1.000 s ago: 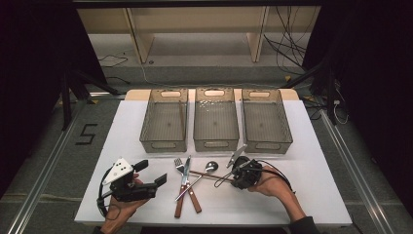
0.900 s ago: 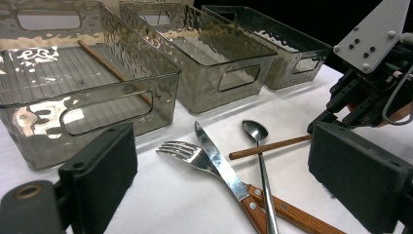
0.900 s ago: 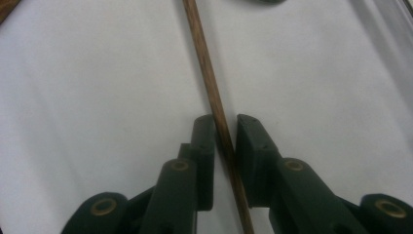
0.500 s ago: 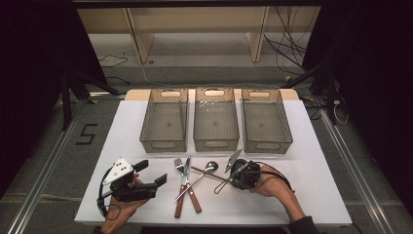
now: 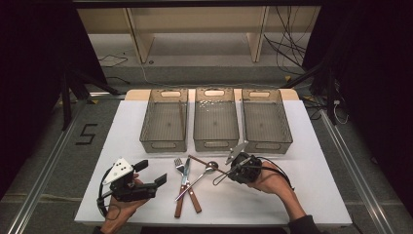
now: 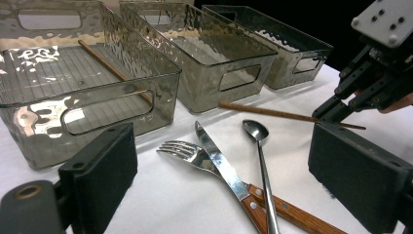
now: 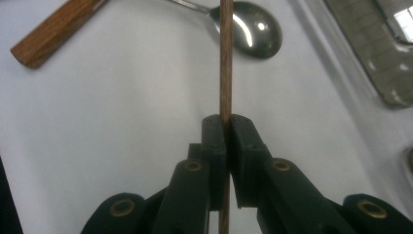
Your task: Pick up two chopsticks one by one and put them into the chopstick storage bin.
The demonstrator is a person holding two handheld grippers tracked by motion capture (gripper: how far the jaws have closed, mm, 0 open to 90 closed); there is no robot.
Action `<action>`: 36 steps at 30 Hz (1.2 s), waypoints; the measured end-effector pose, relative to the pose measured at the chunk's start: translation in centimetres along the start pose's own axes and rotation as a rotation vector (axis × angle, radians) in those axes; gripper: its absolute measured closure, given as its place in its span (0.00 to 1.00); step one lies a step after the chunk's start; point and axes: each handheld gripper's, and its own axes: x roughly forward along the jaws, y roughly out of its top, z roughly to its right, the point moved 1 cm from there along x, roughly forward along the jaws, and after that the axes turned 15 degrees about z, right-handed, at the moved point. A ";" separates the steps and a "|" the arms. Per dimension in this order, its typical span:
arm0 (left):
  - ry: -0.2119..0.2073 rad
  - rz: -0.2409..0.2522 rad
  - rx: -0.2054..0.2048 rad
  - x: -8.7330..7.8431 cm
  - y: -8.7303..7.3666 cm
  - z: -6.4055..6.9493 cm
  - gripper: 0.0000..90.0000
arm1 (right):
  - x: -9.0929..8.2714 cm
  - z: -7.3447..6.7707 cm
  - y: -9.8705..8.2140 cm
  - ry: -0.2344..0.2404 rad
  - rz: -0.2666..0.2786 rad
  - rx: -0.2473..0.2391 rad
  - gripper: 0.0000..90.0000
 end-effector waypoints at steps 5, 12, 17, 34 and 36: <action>0.003 -0.001 0.000 0.0 0.0 0.0 0.11 | -0.4 0.5 0.7 -0.018 0.064 0.049 0.95; 0.006 -0.001 -0.003 0.0 0.0 -0.1 0.11 | -0.4 1.2 2.5 -0.044 0.142 0.117 0.95; 0.006 0.000 -0.003 0.0 0.0 -0.1 0.11 | 0.0 1.7 3.9 -0.046 0.191 0.152 0.95; 0.006 0.000 -0.002 0.0 0.0 -0.1 0.11 | 0.7 3.3 8.1 -0.069 0.296 0.248 0.95; 0.006 -0.001 -0.002 -0.1 0.0 -0.1 0.11 | 0.8 3.5 8.6 -0.070 0.304 0.258 0.95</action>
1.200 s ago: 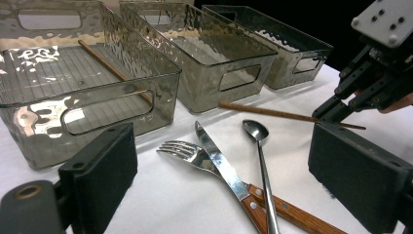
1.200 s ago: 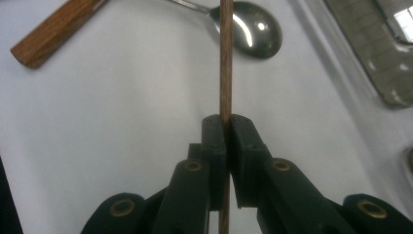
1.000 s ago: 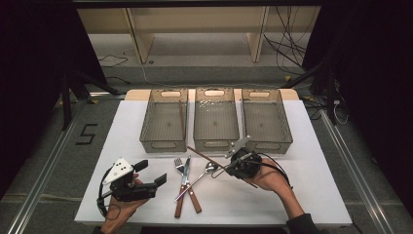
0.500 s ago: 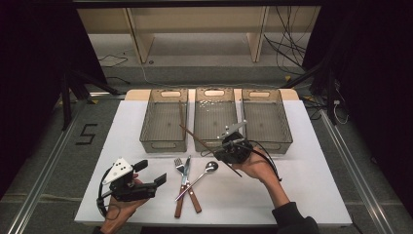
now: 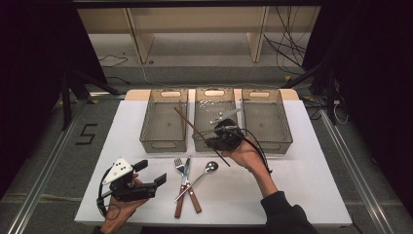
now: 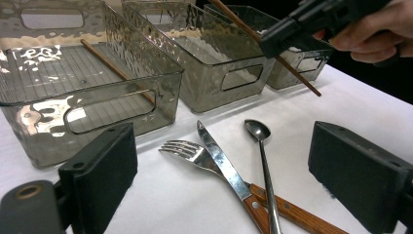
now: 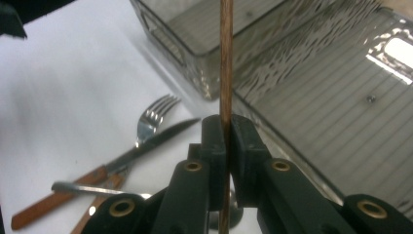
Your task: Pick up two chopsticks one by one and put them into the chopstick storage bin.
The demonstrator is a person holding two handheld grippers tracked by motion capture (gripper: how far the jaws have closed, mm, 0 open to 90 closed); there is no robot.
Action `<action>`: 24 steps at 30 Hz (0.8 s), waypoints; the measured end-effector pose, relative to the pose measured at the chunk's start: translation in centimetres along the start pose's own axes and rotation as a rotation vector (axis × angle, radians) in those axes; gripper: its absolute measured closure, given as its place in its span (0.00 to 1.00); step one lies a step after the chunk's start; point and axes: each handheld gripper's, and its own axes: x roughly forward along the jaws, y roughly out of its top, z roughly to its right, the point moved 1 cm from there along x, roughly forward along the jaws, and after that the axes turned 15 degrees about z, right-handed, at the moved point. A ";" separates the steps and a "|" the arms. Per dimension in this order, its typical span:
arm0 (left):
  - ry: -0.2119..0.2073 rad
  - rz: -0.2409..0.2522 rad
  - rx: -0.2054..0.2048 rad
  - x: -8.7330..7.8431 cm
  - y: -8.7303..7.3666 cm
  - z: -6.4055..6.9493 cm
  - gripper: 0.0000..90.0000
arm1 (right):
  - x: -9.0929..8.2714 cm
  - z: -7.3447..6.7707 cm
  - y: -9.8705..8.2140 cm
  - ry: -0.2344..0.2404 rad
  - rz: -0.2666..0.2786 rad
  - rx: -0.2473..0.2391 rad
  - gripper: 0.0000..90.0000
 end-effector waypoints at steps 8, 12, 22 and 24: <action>0.000 0.002 0.000 0.0 0.0 0.0 0.11 | 1.3 0.3 1.7 -0.002 0.033 0.048 0.95; -0.001 0.003 -0.003 -0.1 0.0 0.0 0.11 | 2.0 0.4 2.4 -0.008 0.043 0.069 0.95; -0.001 0.005 -0.007 -0.1 0.1 -0.1 0.11 | 3.7 0.9 3.9 -0.027 0.066 0.117 0.95; -0.001 0.007 -0.005 -0.1 0.1 -0.1 0.11 | 4.0 1.1 4.1 -0.034 0.067 0.130 0.95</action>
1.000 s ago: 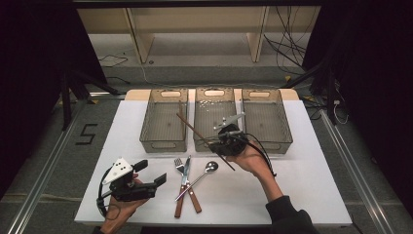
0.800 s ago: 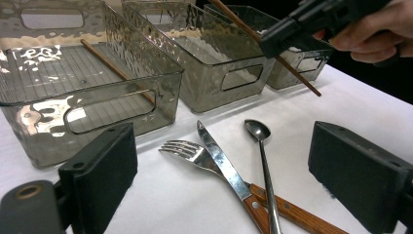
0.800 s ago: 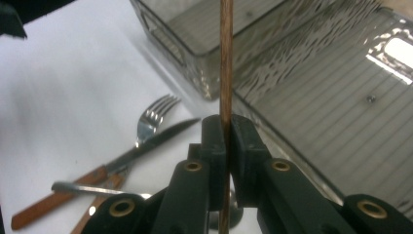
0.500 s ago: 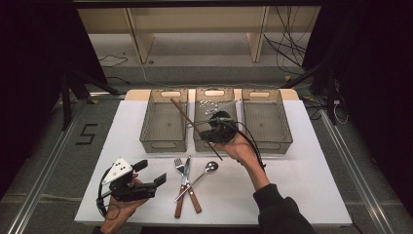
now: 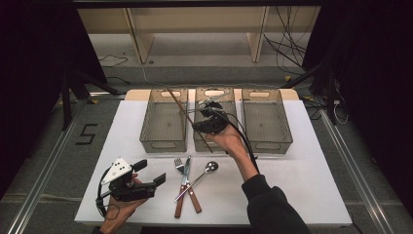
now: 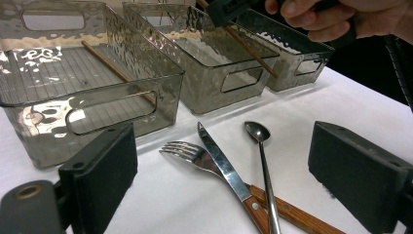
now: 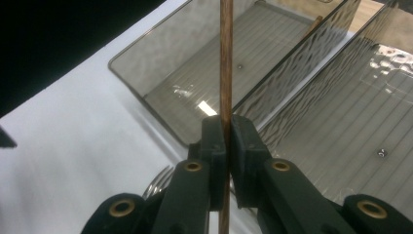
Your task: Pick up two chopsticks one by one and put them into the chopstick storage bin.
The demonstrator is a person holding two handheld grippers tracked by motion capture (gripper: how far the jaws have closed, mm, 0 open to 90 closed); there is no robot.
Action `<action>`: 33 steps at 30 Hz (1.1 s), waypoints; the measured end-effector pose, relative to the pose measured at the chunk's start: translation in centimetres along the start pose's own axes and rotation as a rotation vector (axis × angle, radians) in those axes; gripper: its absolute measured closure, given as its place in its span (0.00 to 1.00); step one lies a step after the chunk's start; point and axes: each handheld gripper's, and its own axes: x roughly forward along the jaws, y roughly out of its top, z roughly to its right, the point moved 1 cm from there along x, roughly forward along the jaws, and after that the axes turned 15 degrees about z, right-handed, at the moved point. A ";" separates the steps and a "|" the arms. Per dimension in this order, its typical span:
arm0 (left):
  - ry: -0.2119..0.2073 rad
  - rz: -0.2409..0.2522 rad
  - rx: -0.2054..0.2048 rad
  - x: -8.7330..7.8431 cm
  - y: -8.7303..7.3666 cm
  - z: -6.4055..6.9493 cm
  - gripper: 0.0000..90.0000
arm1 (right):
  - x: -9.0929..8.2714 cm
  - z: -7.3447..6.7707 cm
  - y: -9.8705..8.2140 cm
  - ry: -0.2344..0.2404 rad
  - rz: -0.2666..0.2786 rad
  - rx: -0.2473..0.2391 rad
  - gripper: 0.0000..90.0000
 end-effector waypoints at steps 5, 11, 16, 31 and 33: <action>-0.003 -0.003 0.003 0.0 0.0 0.1 0.11 | 0.9 0.1 0.6 -0.005 0.011 0.039 0.95; -0.003 0.004 -0.003 0.0 0.0 0.0 0.11 | 2.1 -0.2 1.6 -0.010 0.020 0.064 0.95; -0.008 -0.001 0.000 0.0 0.0 0.1 0.11 | 2.9 -0.3 2.3 -0.022 0.025 0.075 0.95; -0.011 0.003 0.002 0.0 0.1 0.1 0.11 | 4.9 -0.3 3.5 -0.051 0.028 0.113 0.95; -0.012 0.002 0.000 0.0 0.1 0.1 0.11 | 5.2 -0.4 3.6 -0.056 0.028 0.111 0.95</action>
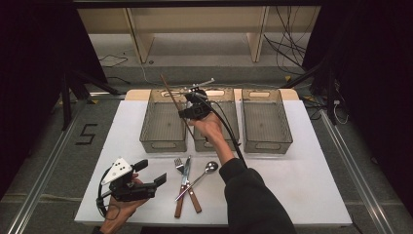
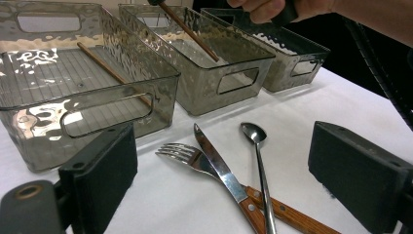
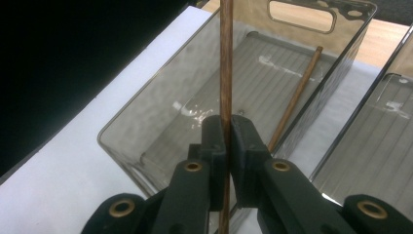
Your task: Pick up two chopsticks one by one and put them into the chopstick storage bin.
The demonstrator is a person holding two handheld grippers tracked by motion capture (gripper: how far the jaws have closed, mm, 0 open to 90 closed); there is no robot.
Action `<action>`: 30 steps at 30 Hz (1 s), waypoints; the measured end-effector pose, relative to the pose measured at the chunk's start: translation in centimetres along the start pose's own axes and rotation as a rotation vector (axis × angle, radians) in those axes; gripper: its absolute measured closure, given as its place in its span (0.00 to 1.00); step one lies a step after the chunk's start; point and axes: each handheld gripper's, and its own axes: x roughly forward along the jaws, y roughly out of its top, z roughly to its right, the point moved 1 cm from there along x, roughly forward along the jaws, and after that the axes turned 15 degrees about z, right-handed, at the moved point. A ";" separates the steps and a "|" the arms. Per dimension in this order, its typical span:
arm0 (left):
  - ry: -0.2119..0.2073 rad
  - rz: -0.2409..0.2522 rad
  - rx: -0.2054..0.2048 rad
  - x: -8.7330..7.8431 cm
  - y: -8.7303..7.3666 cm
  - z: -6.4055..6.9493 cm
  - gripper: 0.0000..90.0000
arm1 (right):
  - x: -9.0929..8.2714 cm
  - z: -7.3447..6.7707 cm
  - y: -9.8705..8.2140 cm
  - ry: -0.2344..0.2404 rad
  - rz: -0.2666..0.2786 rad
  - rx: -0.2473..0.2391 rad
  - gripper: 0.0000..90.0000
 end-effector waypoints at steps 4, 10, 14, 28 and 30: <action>-0.003 0.000 0.001 0.0 0.0 0.0 0.11 | 0.6 -0.3 0.2 -0.004 -0.001 -0.003 0.95; -0.003 0.002 -0.002 0.0 0.0 0.0 0.11 | 1.6 -0.6 0.2 -0.013 -0.006 0.005 0.95; -0.002 0.007 0.002 -0.1 0.1 0.0 0.11 | 2.1 -0.6 0.1 -0.019 -0.010 0.010 0.95; -0.004 0.010 -0.002 -0.1 0.1 0.0 0.11 | 3.3 -0.9 0.3 -0.039 -0.008 0.021 0.95; -0.004 0.011 -0.004 -0.1 0.1 0.0 0.11 | 3.4 -0.9 0.4 -0.040 -0.007 0.021 0.95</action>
